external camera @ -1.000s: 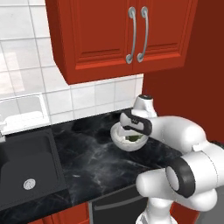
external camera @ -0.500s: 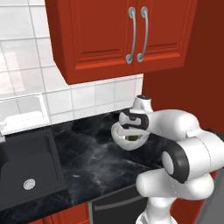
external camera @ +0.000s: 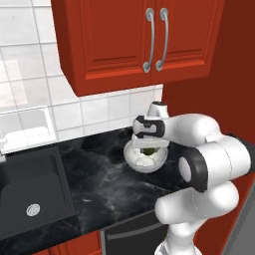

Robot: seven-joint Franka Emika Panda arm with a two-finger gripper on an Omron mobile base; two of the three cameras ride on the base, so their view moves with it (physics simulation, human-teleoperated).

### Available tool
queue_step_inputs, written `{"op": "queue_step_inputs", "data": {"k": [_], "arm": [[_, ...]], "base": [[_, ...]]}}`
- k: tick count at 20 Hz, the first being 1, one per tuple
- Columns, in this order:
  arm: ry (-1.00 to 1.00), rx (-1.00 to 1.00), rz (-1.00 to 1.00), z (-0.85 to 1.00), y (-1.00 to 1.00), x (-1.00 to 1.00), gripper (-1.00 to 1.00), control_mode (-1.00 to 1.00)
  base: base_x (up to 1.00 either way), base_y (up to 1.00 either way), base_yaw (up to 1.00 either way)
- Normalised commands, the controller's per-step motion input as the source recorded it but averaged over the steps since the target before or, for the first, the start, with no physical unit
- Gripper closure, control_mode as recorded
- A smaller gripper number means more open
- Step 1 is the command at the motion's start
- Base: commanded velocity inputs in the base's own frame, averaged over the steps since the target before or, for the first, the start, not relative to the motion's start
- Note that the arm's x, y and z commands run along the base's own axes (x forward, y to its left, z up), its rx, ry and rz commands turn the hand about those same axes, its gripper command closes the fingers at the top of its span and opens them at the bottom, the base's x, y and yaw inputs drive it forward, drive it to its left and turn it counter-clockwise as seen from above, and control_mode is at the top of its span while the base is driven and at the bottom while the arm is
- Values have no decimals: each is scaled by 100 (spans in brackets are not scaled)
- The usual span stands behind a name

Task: Take the fish, mushroom, and lime from the freezer and place them in the bowl on the counter.

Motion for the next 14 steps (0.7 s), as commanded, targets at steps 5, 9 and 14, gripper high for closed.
{"op": "queue_step_inputs", "data": {"k": [5,9,14], "arm": [[-1,0,0,0,5,-17,-100,-100],[-2,0,0,0,0,-34,-100,-100],[-6,0,0,0,0,-32,-100,-100]], "base": [[0,0,0],[0,0,0],[0,0,0]]}}
